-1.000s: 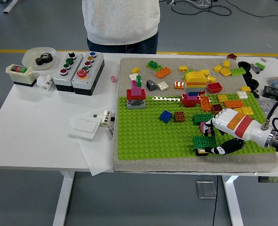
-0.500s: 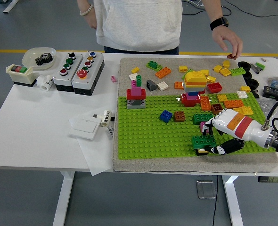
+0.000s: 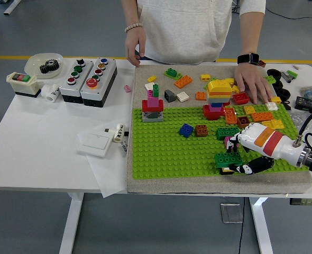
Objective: Pick up the brick,pile it on top of brick,press brick,pick up the brick,pile it on top of brick,press brick
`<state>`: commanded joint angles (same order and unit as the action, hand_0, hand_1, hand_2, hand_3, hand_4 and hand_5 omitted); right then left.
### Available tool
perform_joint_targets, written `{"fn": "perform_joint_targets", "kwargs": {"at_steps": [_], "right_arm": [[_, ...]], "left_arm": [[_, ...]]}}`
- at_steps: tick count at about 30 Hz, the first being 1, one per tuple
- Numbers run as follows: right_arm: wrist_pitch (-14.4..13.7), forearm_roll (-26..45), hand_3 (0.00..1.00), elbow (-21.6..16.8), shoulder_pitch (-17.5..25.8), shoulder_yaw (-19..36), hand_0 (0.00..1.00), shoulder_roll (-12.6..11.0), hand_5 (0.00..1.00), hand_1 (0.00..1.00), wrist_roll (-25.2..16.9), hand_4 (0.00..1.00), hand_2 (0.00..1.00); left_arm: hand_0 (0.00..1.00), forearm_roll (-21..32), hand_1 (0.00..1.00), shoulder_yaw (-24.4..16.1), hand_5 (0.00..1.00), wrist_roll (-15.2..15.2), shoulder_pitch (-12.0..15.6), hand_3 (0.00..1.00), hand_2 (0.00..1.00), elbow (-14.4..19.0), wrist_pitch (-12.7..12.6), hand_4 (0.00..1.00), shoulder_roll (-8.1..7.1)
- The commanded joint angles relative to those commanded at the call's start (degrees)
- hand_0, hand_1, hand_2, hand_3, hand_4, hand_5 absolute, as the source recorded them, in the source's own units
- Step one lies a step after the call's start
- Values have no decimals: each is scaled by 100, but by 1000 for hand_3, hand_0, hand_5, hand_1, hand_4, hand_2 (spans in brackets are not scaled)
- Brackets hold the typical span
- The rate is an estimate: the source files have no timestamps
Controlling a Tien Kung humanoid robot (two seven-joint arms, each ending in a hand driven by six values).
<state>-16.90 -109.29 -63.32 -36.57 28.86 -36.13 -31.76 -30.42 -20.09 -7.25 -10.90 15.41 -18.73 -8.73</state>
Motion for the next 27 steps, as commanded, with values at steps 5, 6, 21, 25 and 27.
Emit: {"fn": "perform_joint_targets", "kwargs": {"at_steps": [5,6,21,25,27], "right_arm": [[23,8,502,-14,9,13,136,-2,328,283,-29,682,451],[25,8,502,-19,10,15,136,-3,328,283,-33,682,451],[41,-7,517,-1,25,64,149,-11,349,289,-29,746,459],[55,-14,525,1,37,83,153,-19,369,293,-28,782,465],[65,-18,525,1,41,86,153,-19,369,293,-29,782,465]], "left_arm": [[791,-12,791,-9,646,-3,11,628,780,0,-1,689,3],[791,-17,791,-13,646,-4,13,628,780,0,-1,689,4],[790,-14,792,0,648,-3,8,628,780,4,1,689,2],[790,11,791,15,648,4,3,628,780,5,-1,690,0],[790,16,791,18,648,5,2,628,780,5,-2,690,0]]}}
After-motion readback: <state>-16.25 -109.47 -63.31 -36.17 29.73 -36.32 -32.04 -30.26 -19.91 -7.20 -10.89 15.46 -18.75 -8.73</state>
